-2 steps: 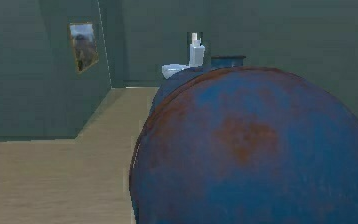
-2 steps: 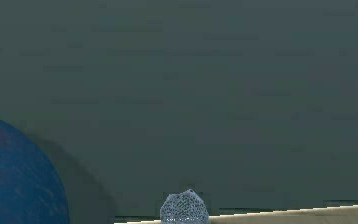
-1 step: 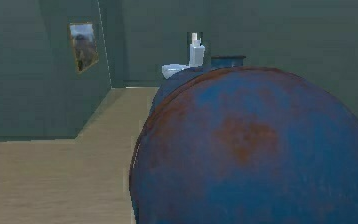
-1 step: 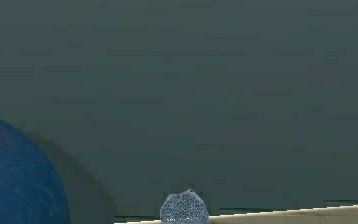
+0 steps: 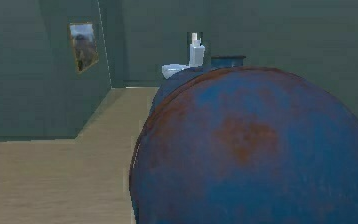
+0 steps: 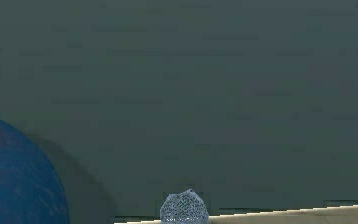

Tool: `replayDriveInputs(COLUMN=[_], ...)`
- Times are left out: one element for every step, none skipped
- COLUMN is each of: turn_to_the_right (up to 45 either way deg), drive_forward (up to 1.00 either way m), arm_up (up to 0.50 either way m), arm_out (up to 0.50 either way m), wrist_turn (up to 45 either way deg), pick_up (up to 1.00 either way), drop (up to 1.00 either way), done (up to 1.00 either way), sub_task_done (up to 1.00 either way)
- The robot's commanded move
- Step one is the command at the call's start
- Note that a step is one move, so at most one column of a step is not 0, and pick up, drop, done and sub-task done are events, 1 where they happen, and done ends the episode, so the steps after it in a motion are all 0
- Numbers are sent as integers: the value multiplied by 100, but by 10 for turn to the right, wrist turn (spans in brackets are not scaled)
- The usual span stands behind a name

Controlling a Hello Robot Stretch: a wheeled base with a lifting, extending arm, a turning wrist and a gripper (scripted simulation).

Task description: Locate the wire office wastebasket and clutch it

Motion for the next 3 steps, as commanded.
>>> replayDriveInputs(turn_to_the_right=[0,0,0], drive_forward=[0,0,0], arm_up=[0,0,0], arm_out=[0,0,0], wrist_turn=[450,450,450], pick_up=[0,0,0], drop=[0,0,0], done=[0,0,0], sub_task_done=[0,0,0])
